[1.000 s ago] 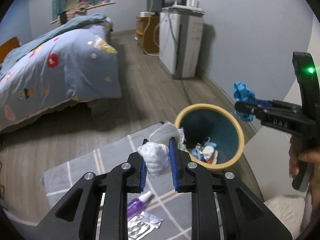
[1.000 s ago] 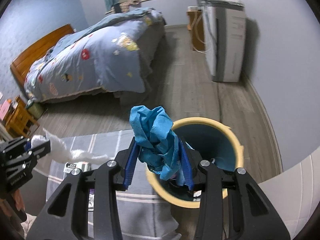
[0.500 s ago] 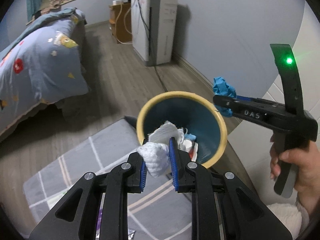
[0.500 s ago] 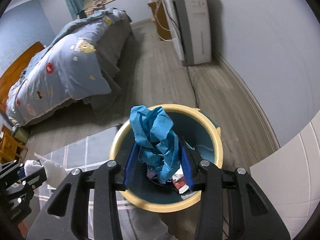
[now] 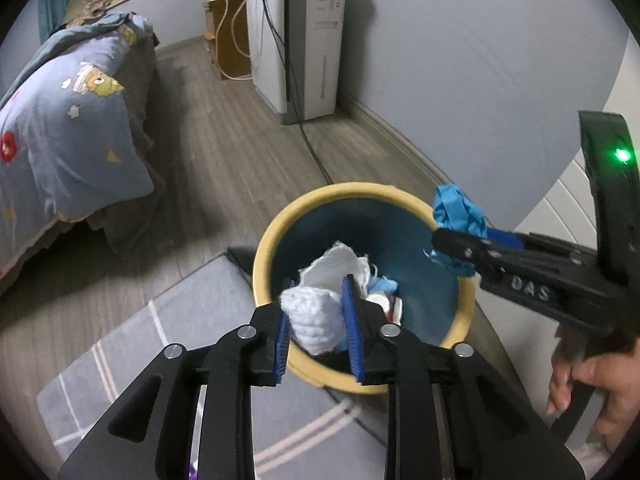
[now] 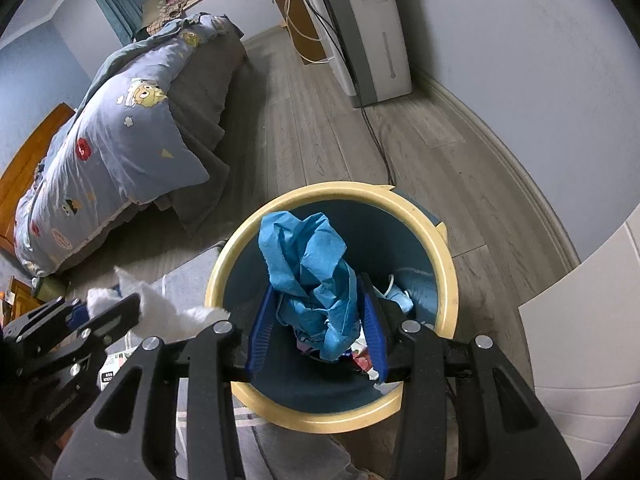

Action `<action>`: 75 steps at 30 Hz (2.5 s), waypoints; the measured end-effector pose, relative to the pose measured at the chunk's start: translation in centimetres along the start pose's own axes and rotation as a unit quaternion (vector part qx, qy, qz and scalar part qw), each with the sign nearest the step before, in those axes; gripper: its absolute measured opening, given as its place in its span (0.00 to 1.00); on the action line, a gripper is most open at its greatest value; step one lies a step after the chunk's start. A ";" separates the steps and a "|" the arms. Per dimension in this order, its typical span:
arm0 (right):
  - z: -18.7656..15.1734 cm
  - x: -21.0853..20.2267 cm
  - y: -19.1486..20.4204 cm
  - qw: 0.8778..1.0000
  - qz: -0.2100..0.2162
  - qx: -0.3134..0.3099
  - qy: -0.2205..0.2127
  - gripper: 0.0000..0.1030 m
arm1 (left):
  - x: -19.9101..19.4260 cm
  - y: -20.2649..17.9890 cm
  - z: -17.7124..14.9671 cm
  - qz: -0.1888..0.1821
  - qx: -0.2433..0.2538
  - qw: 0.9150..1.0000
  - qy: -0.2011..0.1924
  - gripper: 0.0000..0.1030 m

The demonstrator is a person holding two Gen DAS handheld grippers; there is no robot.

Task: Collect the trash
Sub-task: 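Open both grippers to drop the tissue and blue cloth into the bin, then move both open grippers back from the bin toward the cushion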

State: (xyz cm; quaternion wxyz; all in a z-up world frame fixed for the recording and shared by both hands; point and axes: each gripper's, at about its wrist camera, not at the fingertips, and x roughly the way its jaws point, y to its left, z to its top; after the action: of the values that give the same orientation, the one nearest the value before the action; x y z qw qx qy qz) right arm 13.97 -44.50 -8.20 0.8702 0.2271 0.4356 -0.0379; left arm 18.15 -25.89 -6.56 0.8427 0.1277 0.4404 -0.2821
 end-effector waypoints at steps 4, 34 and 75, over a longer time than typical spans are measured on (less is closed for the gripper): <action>-0.1 0.3 -0.2 1.000 -0.004 -0.001 0.005 0.47 | 0.4 0.4 0.1 -0.005 -0.009 1.000 -0.009 0.35; -0.5 2.1 -1.4 0.996 -0.086 0.003 0.016 0.94 | -1.2 3.7 -3.9 0.066 -0.043 0.997 -0.006 0.91; -4.9 -5.8 19.0 0.989 -0.010 -0.148 -0.007 0.94 | -18.2 15.7 -12.7 0.172 -0.132 0.974 -0.068 0.93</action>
State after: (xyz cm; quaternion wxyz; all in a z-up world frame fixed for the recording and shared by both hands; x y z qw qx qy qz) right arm 11.74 -26.17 0.64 0.8968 0.0913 0.4326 0.0171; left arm 10.66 -0.68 0.39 0.9161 0.0696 0.3866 -0.0799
